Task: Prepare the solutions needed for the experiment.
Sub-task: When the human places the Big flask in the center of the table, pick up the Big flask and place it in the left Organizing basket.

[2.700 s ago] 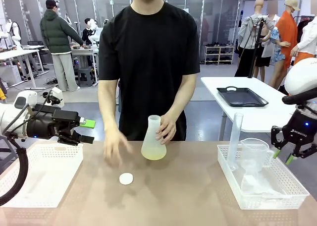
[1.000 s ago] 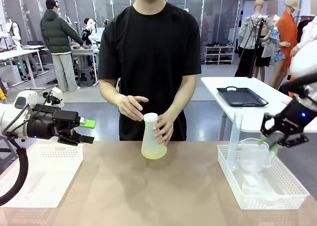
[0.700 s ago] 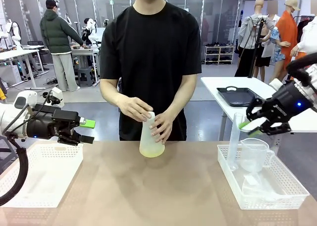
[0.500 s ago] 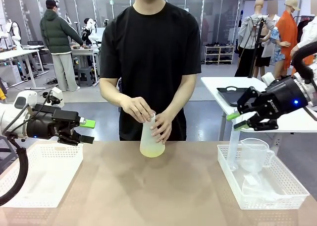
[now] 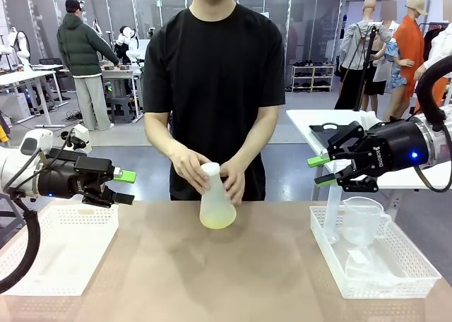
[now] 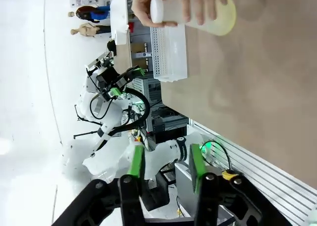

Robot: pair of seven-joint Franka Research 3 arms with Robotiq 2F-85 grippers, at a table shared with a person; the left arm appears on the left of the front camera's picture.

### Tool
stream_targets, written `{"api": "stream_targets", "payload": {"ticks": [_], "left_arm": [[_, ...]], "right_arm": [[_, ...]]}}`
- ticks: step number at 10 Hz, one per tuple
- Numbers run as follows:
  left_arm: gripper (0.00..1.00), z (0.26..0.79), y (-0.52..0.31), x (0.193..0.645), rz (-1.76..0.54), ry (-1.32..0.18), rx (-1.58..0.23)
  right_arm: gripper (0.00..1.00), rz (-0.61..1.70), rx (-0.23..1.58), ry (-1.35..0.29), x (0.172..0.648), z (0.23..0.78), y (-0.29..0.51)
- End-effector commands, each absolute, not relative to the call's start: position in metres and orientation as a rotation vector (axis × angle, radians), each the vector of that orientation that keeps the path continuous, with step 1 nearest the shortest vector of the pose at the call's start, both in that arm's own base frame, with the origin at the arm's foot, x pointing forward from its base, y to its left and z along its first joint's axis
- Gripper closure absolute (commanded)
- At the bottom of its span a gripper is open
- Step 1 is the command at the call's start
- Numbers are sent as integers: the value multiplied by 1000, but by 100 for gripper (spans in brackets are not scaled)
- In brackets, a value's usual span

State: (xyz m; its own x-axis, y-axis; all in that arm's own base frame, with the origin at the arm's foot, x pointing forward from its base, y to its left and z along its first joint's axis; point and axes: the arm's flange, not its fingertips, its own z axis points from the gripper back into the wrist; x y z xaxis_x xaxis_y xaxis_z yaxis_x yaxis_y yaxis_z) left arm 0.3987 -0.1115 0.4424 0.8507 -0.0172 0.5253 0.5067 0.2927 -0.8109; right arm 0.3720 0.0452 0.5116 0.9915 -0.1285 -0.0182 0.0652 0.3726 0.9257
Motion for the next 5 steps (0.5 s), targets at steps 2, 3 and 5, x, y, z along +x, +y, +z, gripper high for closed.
{"api": "stream_targets", "payload": {"ticks": [2, 3, 5], "left_arm": [[0, 445, -114, 399, -350, -468, -1264], [0, 445, -114, 399, -350, -468, -1264], [0, 445, -114, 399, -350, -468, -1264]], "right_arm": [[19, -105, 1200, -64, 374, 506, 50], [19, -96, 1207, -36, 375, 507, 51], [19, -121, 1184, -42, 372, 507, 49]]}}
